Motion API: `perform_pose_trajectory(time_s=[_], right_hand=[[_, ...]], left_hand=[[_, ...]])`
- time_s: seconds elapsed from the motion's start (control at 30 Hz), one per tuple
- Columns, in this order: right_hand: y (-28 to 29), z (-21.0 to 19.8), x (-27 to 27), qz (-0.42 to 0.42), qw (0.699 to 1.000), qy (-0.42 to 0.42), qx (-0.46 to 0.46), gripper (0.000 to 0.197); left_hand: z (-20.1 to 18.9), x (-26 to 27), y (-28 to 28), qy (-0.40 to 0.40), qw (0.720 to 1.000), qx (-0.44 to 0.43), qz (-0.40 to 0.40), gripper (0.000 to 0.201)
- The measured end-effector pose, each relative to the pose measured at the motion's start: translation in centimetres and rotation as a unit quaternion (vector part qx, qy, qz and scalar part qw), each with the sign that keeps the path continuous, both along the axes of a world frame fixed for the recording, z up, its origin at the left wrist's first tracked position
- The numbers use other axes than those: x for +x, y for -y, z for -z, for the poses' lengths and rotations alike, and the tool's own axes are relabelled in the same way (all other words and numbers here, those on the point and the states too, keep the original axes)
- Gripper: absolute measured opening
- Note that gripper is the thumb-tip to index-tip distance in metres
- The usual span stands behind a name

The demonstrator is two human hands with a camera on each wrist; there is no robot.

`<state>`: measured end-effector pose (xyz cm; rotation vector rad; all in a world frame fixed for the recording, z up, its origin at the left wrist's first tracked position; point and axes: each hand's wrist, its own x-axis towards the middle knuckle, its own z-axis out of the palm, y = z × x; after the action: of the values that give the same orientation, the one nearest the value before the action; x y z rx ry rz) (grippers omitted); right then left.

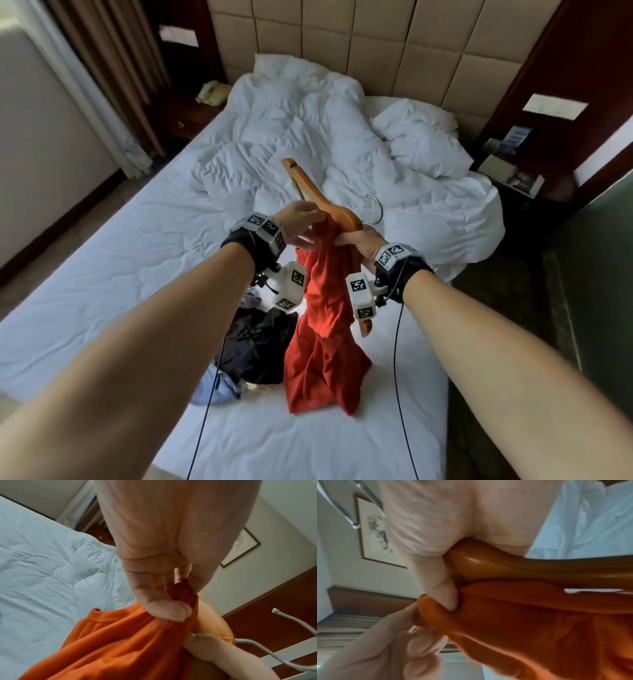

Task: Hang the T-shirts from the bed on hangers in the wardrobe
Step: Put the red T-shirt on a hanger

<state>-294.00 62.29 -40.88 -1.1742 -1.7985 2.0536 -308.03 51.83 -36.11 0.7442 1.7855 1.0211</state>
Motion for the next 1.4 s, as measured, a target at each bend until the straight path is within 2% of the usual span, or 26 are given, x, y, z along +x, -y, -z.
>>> perform_pose_trajectory(time_s=[0.07,0.13,0.17,0.27,0.37,0.47,0.6,0.7,0.8,0.9,1.07,1.1,1.23,1.4], right_hand=[[0.1,-2.4,0.1,-0.023,0.999,-0.024,0.001,0.031],[0.4,-5.1,0.3,-0.034,0.998,-0.039,0.021,0.014],[0.4,-6.3,0.3,-0.031,0.998,-0.043,0.033,0.012],[0.1,-9.1,0.2,-0.011,0.997,-0.037,0.068,0.018],[0.2,-11.5,0.0,-0.010,0.996,-0.053,0.067,0.032],[1.6,-14.8,-0.2,-0.029,0.995,-0.078,0.057,0.021],[3.8,-18.9,-0.5,-0.052,0.992,-0.085,0.071,0.022],[5.0,-20.9,-1.2,-0.035,0.988,-0.085,0.122,0.013],[6.5,-22.2,-2.6,0.020,0.978,-0.044,0.205,0.018],[8.1,-22.8,-4.7,0.060,0.961,-0.040,0.267,0.039],[12.6,-24.2,-7.5,0.006,0.940,-0.031,0.340,0.049],[13.6,-24.4,-8.2,-0.003,0.935,-0.027,0.353,0.047],[17.1,-24.6,-10.6,-0.055,0.916,0.019,0.397,0.020],[20.6,-24.7,-12.6,-0.069,0.899,0.040,0.432,0.012]], left_hand=[[-2.2,-0.1,0.2,-0.021,1.000,0.013,-0.002,0.007],[-4.5,-0.2,0.7,-0.055,0.998,0.024,-0.002,0.012],[-5.6,-0.3,1.0,-0.070,0.997,0.029,-0.006,0.016],[-8.5,-0.9,1.7,-0.133,0.991,0.026,-0.019,0.020],[-11.2,-1.3,2.4,-0.168,0.984,0.039,-0.033,0.030],[-13.7,-1.4,2.6,-0.196,0.977,0.075,-0.039,0.032],[-17.1,-1.6,3.5,-0.246,0.959,0.132,-0.042,0.021],[-19.4,-2.2,5.4,-0.305,0.938,0.164,-0.031,0.029],[-20.9,-3.4,7.4,-0.287,0.935,0.211,-0.004,0.035],[-22.3,-4.8,9.4,-0.286,0.927,0.241,0.008,0.037],[-24.2,-6.6,13.4,-0.282,0.918,0.274,0.041,0.037],[-24.3,-7.1,14.0,-0.277,0.918,0.280,0.041,0.038],[-24.5,-9.1,16.6,-0.241,0.919,0.308,0.043,0.040],[-24.7,-10.9,19.6,-0.231,0.918,0.321,0.032,0.042]])
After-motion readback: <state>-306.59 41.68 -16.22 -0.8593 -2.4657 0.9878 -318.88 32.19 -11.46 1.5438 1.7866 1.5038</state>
